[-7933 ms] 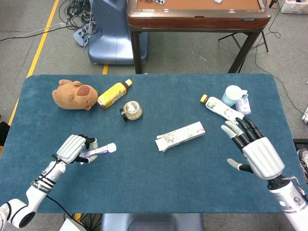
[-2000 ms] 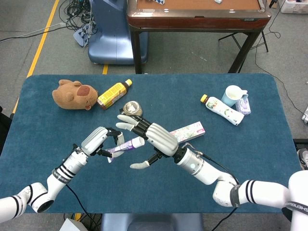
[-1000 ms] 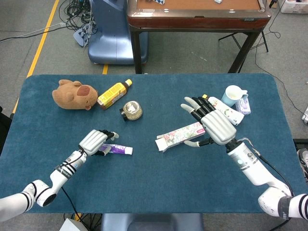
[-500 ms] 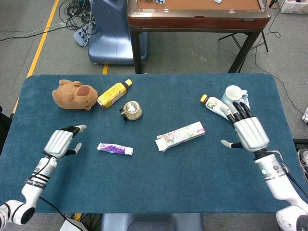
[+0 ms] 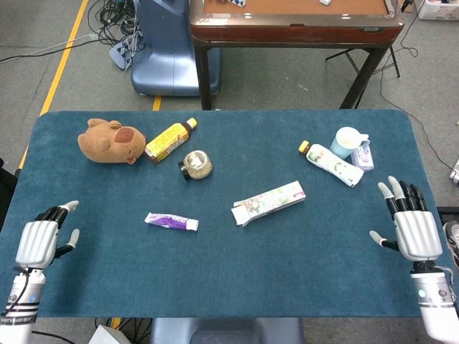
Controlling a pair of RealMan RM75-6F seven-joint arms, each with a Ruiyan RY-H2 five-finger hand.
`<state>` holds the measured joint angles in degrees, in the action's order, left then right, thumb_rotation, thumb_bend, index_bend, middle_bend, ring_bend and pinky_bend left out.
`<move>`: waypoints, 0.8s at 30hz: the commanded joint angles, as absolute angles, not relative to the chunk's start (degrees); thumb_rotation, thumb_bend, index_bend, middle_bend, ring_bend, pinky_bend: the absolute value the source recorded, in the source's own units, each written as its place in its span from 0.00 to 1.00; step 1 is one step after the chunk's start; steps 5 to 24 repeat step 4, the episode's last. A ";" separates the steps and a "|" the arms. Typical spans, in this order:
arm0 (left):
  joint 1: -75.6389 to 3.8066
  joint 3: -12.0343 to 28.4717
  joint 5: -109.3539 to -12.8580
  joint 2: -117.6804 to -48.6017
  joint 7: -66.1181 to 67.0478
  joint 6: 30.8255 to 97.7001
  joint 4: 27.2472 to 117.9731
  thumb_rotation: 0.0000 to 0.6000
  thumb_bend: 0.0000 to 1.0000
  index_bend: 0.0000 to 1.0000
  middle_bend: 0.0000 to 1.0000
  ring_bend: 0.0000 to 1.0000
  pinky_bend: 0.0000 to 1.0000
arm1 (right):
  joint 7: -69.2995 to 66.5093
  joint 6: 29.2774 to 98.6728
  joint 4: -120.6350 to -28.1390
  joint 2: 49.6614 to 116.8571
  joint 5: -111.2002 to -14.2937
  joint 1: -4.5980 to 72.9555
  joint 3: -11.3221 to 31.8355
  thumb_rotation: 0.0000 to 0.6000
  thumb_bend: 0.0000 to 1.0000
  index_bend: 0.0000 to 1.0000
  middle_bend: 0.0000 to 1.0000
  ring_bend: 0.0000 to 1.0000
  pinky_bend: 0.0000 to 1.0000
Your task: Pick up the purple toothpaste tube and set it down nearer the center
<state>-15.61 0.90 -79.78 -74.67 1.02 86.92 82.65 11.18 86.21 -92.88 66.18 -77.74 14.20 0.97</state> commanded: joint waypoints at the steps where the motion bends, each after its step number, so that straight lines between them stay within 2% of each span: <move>1: -13.26 -0.03 -81.24 -74.36 2.44 89.29 84.43 1.00 0.38 0.19 0.29 0.27 0.35 | 10.71 87.19 -92.83 66.59 -78.65 13.07 0.85 1.00 0.04 0.00 0.00 0.00 0.00; 24: -12.13 -0.23 -82.30 -74.20 2.72 90.43 85.02 1.00 0.38 0.19 0.29 0.27 0.35 | 10.48 87.40 -93.34 66.32 -78.79 12.24 1.07 1.00 0.04 0.00 0.00 0.00 0.00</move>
